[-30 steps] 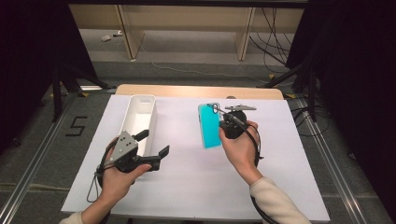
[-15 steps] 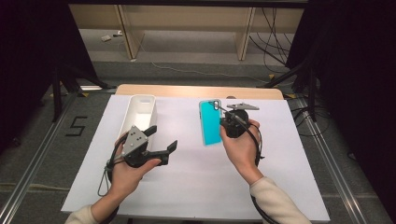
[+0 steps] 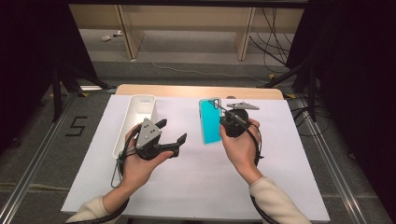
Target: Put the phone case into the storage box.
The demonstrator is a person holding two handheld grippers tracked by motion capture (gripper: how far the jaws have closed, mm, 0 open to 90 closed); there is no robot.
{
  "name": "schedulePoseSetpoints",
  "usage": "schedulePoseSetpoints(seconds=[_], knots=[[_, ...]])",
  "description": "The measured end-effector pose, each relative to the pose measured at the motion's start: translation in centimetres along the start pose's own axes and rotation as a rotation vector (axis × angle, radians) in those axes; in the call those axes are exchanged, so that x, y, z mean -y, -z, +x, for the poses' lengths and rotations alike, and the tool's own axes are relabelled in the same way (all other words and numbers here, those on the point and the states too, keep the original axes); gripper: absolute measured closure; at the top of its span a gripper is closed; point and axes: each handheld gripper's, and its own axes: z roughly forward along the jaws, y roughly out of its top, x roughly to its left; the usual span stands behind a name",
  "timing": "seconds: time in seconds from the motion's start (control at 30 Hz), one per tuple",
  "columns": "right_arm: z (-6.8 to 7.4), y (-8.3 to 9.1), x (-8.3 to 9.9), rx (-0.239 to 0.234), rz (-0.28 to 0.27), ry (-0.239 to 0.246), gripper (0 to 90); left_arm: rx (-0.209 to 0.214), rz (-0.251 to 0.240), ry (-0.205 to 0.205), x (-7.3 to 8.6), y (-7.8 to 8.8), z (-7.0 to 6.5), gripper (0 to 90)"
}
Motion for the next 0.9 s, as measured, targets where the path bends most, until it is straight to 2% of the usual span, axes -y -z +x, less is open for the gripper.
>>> schedulePoseSetpoints(seconds=[0.43, 0.63, 0.9], knots=[[0.8, 0.2, -0.1, 0.014, -0.008, 0.008, 89.1, -0.003, 0.021, -0.022, -0.7, -1.5, -0.9, 28.3], [1.1, 0.1, -0.1, 0.016, -0.017, 0.018, 89.1, -0.017, 0.045, -0.017, -0.7, -2.5, -0.9, 30.1], [1.5, 0.3, -0.2, 0.012, -0.019, 0.032, 89.1, -0.018, 0.048, -0.010, -1.0, -3.5, -1.2, 34.4]])
